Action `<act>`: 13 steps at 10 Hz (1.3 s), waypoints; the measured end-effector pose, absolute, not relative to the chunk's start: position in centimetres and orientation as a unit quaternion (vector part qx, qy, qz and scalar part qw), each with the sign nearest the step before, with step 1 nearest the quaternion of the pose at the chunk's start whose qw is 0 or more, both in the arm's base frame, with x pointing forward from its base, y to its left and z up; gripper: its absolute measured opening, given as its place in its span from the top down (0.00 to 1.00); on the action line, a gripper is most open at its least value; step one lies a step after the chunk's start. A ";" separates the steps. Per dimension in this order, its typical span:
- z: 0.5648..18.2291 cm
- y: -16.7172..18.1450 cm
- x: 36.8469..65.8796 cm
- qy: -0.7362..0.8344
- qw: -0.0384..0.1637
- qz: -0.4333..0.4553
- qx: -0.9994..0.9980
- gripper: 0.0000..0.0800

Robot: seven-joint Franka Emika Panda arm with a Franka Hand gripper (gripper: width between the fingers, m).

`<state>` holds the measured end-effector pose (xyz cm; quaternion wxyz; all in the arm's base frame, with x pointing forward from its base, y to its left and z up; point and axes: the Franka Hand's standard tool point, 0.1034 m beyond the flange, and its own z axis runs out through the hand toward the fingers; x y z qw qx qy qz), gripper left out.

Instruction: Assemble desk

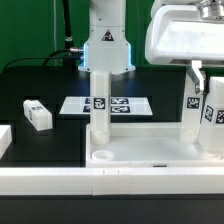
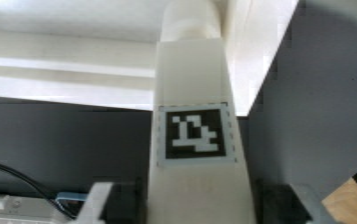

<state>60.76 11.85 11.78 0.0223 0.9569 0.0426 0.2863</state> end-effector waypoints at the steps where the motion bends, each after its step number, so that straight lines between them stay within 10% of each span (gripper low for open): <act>1: 11.8 11.6 60.7 0.042 0.023 0.289 0.956 0.64; 4: 11.7 10.6 60.8 0.033 0.024 0.303 0.952 0.64; 6: 11.8 10.6 60.9 0.033 0.024 0.304 0.952 0.27; 13: 15.3 10.6 61.9 0.024 0.007 0.282 0.959 0.19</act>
Offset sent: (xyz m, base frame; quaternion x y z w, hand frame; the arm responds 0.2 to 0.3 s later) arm 0.0000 0.0000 0.0000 0.0000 0.0000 0.0000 1.0000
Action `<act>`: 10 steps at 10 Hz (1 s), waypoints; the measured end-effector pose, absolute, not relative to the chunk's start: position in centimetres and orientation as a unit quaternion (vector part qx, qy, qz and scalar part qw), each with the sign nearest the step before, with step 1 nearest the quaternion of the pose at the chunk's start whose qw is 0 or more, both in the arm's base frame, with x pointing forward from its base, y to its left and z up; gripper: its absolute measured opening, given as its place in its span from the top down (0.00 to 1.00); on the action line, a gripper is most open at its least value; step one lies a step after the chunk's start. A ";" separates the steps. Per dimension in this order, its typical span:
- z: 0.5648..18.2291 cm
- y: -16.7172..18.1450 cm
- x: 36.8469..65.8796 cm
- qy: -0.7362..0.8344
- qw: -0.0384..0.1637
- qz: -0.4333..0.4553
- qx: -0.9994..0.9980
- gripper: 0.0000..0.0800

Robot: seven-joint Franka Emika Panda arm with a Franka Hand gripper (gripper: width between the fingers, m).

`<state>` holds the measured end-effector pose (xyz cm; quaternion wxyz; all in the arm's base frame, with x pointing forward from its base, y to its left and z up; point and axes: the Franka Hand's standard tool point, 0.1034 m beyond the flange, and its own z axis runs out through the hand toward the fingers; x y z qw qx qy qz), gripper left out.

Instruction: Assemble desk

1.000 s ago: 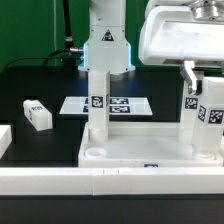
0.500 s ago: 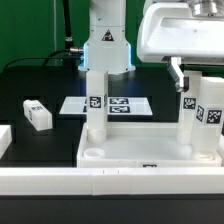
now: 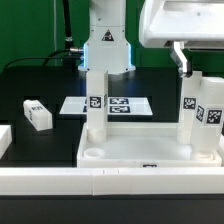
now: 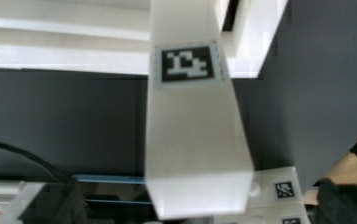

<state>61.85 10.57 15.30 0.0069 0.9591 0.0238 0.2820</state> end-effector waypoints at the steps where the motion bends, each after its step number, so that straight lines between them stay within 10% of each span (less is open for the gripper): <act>1: 15.7 10.4 62.3 0.022 0.006 0.281 0.959 0.19; 10: 13.8 10.5 61.5 0.011 -0.008 0.064 0.998 0.19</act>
Offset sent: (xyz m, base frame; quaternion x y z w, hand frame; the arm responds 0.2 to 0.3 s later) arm 0.0000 0.0000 0.0000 0.0000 0.0000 0.0000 1.0000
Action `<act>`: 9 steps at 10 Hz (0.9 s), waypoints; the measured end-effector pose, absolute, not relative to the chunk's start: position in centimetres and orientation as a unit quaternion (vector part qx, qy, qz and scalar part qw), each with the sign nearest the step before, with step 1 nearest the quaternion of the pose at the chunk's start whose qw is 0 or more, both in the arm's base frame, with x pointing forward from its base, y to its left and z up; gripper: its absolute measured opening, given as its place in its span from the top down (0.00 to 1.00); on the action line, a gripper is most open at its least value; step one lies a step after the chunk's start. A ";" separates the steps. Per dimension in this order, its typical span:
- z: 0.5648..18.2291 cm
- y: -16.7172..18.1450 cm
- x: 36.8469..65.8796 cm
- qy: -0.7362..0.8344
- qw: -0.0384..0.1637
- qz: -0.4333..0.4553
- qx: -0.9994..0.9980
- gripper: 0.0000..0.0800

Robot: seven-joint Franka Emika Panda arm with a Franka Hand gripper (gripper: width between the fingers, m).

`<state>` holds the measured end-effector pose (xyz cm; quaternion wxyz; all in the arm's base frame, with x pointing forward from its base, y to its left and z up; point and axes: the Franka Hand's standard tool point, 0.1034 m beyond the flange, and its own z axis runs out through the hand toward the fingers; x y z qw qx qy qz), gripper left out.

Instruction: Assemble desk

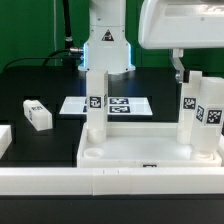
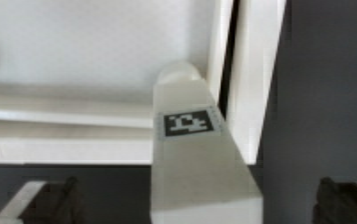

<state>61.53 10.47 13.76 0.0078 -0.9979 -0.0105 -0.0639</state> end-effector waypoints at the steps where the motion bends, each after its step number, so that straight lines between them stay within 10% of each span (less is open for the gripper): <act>1: 13.7 10.6 61.8 -0.006 0.008 -0.050 -0.999 0.19; 8: 12.6 10.6 62.1 -0.009 -0.004 -0.020 -1.000 0.19; 9: 12.6 10.5 62.1 -0.012 -0.007 -0.021 -1.000 0.35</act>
Offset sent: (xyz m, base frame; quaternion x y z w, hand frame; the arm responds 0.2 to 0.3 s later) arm 0.0114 -0.0019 -0.0028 -0.0001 0.0073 -0.0149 0.9999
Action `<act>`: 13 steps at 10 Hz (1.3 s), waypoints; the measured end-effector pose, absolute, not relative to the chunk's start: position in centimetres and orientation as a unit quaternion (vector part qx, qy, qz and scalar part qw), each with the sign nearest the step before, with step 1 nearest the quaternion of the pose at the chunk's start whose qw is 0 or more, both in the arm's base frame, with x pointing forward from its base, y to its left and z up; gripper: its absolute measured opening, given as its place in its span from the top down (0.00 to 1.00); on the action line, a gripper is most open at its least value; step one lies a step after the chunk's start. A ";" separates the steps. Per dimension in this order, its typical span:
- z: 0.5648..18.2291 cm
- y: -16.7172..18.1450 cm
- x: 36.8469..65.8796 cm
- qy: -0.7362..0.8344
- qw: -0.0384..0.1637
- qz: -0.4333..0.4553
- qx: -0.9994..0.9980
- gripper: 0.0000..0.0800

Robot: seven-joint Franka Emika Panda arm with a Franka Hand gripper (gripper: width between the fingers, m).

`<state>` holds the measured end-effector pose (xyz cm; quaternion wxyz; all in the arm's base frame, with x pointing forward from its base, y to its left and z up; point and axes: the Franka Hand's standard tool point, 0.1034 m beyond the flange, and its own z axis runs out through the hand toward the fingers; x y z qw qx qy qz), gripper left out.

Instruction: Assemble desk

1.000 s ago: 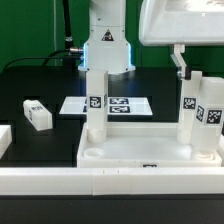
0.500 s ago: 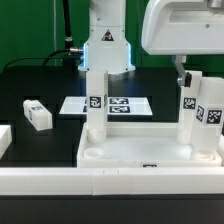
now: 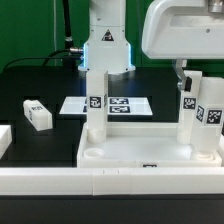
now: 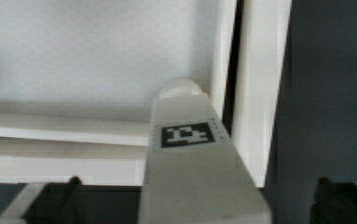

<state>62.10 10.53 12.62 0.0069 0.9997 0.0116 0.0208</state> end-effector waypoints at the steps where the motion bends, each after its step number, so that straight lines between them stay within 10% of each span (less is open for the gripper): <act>1: 12.6 10.5 62.1 0.011 0.007 0.021 1.000 0.35; 3: 12.6 10.5 62.1 0.011 0.007 0.021 1.000 0.64; 13: 12.4 10.4 62.0 -0.403 -0.016 0.031 0.915 0.64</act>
Offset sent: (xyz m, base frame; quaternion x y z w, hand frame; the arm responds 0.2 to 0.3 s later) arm 0.0000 0.0000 0.0000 0.0000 0.0000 0.0000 1.0000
